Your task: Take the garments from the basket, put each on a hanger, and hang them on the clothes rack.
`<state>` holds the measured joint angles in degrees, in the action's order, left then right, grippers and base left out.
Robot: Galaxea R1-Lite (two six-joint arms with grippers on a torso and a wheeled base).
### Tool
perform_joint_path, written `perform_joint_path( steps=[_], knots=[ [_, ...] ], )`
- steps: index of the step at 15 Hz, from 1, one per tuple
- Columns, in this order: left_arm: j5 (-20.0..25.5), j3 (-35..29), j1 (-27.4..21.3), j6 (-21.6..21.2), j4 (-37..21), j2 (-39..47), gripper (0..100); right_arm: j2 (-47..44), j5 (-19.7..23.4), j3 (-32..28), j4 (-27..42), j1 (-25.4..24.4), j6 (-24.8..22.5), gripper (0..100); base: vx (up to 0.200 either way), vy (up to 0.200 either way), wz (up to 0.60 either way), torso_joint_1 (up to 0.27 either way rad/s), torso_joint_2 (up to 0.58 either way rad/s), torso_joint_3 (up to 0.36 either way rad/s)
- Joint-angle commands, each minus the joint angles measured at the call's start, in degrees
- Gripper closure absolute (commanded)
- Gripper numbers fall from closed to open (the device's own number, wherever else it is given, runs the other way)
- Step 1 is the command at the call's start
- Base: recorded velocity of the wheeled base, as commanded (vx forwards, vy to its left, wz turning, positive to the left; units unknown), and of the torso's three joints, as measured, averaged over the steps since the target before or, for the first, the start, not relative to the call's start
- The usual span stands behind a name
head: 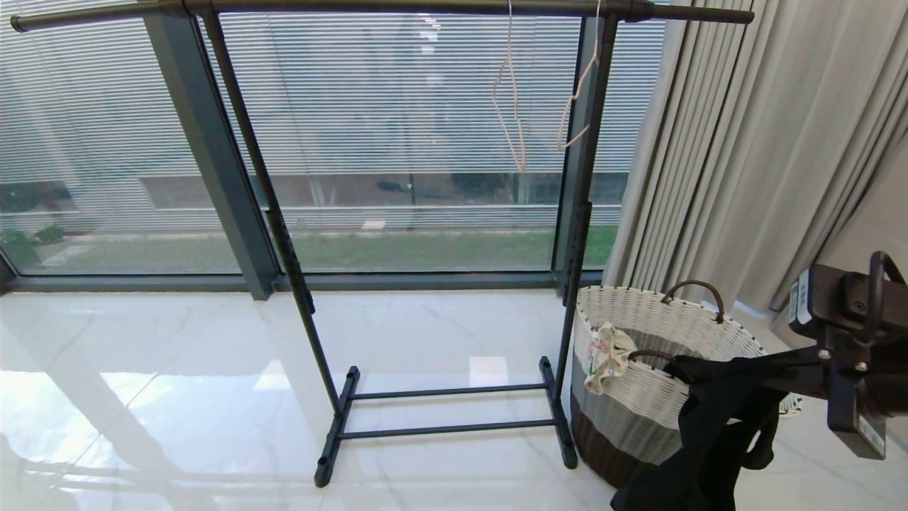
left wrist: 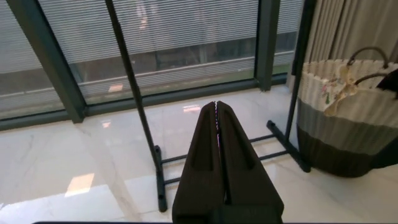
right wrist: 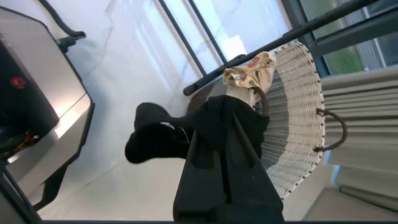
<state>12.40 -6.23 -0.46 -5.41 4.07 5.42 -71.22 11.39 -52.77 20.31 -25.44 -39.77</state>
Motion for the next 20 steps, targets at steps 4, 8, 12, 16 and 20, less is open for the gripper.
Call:
perform_joint_path(
  steps=[4, 8, 12, 16, 20],
  knots=[
    [0.26, -24.62, -5.07, 8.23, 8.06, 40.1, 100, -0.59, 0.04, -0.14, -1.24, -2.86, 0.92, 100, 0.0, 0.0, 0.0, 0.0, 0.0, 0.0],
    [-18.11, -28.49, -32.76, 9.19, 10.61, 54.87, 100, -0.41, -0.05, -0.05, -3.17, -2.86, 3.38, 100, 0.0, 0.0, 0.0, 0.0, 0.0, 0.0],
    [-28.48, -30.68, -51.04, 18.42, 20.54, 71.48, 0, -0.59, -0.05, -0.14, -3.26, -2.86, 4.08, 100, 0.0, 0.0, 0.0, 0.0, 0.0, 0.0],
    [-28.83, -32.44, -62.64, 23.08, 20.71, 82.03, 0, 0.38, 0.22, -1.02, -3.26, -3.03, 4.35, 100, 0.0, 0.0, 0.0, 0.0, 0.0, 0.0],
    [-32.0, -44.84, -69.59, 30.2, 20.8, 97.85, 0, 1.61, 0.13, -1.02, -3.17, -7.25, 6.1, 100, 0.0, 0.0, 0.0, 0.0, 0.0, 0.0]
  ],
)
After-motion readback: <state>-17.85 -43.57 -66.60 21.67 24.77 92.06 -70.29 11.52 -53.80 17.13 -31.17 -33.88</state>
